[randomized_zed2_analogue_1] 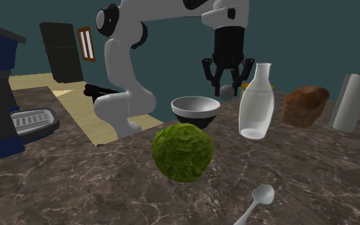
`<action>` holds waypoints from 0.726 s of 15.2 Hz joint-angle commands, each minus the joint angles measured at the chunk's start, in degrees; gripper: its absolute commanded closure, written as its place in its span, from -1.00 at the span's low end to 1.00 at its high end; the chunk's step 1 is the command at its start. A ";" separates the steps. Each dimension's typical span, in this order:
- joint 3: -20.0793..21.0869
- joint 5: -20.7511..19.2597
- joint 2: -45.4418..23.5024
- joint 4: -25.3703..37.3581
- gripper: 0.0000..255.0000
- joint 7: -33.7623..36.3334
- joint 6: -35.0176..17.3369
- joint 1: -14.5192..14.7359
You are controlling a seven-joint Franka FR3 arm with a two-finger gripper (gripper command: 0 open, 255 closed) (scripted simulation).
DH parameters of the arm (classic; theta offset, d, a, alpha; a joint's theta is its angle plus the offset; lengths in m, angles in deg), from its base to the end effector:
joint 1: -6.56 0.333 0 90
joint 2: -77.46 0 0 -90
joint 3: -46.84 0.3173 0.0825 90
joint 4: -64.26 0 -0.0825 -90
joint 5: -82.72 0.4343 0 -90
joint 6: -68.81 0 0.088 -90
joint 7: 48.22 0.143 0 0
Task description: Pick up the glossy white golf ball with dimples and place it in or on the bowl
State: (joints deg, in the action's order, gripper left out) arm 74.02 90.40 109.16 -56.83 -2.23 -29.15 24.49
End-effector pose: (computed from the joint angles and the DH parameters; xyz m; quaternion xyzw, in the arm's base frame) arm 0.2923 0.3615 0.5718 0.9965 -0.0388 0.0733 0.0049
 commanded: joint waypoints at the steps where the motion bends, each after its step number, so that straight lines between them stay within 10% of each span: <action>1: -0.65 1.47 4.54 -2.58 1.00 0.11 1.87 1.51; 11: 0.20 7.64 22.20 -10.37 1.00 5.56 11.42 9.44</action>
State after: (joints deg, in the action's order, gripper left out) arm 73.84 97.30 129.76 -66.92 2.36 -19.05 33.10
